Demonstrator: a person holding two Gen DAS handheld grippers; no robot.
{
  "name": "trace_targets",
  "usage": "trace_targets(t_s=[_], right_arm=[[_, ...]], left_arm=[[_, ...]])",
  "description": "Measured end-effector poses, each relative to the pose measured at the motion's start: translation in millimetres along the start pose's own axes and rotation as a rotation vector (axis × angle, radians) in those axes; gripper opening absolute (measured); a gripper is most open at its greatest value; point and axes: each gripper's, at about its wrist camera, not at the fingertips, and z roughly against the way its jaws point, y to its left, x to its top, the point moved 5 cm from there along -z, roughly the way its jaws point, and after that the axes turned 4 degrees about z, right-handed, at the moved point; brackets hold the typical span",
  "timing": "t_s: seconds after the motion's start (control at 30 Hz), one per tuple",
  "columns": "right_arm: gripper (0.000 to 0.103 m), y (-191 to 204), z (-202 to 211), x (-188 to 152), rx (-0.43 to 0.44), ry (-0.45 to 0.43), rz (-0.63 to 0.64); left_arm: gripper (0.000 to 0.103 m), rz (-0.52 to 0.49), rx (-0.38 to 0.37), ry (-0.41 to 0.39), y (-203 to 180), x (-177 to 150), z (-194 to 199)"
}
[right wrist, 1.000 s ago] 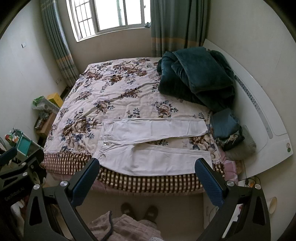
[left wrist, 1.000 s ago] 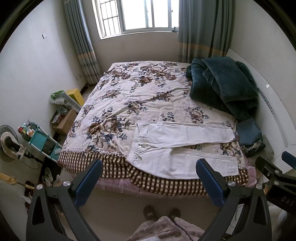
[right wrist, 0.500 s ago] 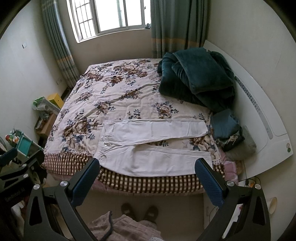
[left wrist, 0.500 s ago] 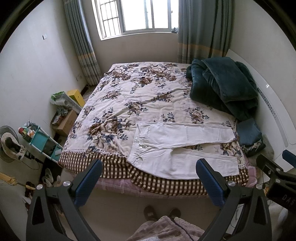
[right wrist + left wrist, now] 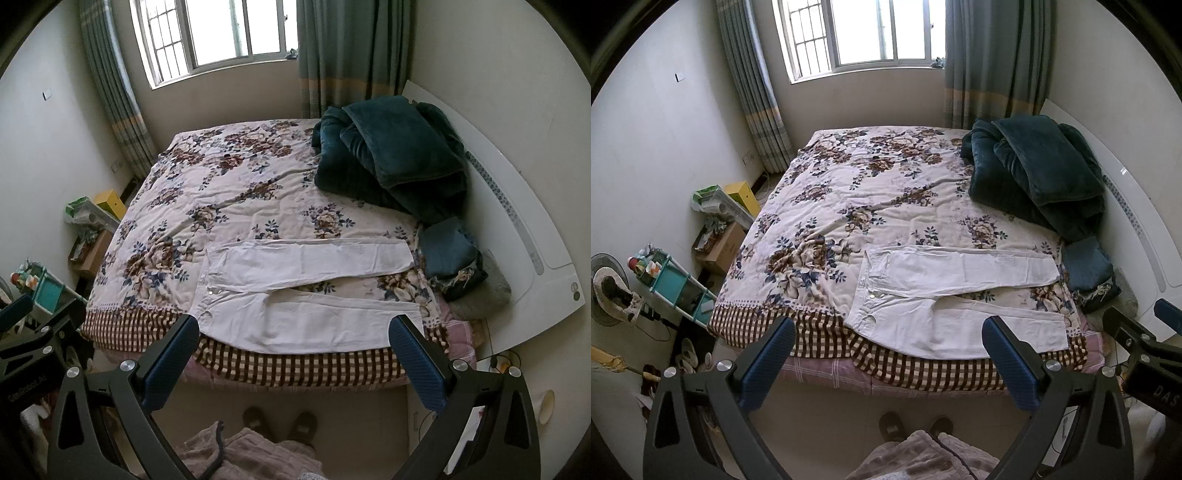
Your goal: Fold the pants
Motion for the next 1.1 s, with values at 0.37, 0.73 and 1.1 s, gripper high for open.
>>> trace_targets(t_s=[0.37, 0.73, 1.1], right_arm=[[0.103, -7.9, -7.2, 2.5, 0.014, 0.015, -0.008], [0.103, -35.7, -68.0, 11.1, 0.006, 0.023, -0.02], [0.103, -70.0, -183.4, 47.8, -0.039, 0.081, -0.042]], left_arm=[[0.103, 0.007, 0.004, 0.011, 0.2, -0.1, -1.6], [0.103, 0.059, 0.04, 0.019, -25.6, 2.7, -64.4], [0.103, 0.025, 0.039, 0.097, -65.8, 35.4, -169.7]])
